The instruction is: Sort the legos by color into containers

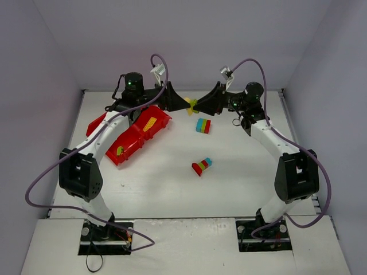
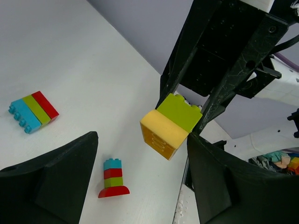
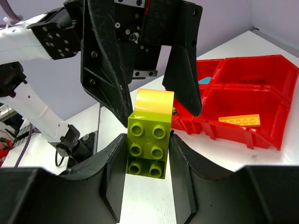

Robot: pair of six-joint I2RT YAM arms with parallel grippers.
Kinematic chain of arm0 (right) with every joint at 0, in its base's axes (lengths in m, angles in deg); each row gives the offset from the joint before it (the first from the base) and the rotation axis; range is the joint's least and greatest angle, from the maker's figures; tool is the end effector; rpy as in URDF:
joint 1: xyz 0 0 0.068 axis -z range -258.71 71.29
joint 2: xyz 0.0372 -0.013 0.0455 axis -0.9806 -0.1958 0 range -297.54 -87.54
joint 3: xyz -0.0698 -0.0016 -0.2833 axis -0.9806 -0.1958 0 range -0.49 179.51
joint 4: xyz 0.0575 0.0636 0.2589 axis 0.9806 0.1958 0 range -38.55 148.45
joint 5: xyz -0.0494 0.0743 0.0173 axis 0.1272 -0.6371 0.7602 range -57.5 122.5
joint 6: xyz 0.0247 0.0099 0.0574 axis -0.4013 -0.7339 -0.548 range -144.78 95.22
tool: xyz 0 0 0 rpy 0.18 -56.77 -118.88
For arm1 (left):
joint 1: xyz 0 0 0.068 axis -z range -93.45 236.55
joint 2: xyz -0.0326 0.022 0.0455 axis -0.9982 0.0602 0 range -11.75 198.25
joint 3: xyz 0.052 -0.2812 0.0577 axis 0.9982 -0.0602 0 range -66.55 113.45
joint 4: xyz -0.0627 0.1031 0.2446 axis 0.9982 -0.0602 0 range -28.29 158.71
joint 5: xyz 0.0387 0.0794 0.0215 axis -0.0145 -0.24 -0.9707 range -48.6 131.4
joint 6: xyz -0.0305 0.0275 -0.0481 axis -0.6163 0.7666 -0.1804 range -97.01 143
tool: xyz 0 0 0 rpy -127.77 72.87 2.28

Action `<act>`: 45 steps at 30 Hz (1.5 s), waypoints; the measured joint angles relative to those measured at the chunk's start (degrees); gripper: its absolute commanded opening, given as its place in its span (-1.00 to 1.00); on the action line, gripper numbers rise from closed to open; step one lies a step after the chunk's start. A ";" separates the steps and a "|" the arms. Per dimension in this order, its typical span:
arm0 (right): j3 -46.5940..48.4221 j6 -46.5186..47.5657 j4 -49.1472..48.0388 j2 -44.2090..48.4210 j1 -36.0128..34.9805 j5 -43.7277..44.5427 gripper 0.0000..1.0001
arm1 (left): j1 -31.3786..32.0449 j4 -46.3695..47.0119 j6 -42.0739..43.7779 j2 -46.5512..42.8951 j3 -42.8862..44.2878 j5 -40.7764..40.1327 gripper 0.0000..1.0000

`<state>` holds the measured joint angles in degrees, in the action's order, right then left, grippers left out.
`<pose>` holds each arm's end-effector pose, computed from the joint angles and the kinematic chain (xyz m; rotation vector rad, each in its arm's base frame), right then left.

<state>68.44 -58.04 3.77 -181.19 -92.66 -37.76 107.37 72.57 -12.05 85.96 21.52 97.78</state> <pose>0.3575 0.1361 0.3788 -0.9615 1.2728 1.3659 0.3799 -0.1878 0.4003 0.6022 1.7756 -1.5133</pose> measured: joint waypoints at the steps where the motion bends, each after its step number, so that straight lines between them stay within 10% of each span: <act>1: 0.00 -0.39 -0.68 -0.02 0.00 -0.26 -1.00 | 0.15 0.61 -0.09 0.00 -0.26 0.68 0.35; 21: -0.02 -8.26 -10.14 -3.17 0.35 -3.65 -1.00 | 0.44 21.09 -11.67 1.14 -6.12 8.09 -0.78; 45: -2.47 -7.78 -9.62 -3.28 1.22 -6.78 -1.00 | -0.70 14.25 -4.35 0.74 -7.10 11.37 -0.86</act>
<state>65.97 -65.82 -5.85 -184.47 -91.44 -44.53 106.67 86.82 -16.40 86.71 14.42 109.14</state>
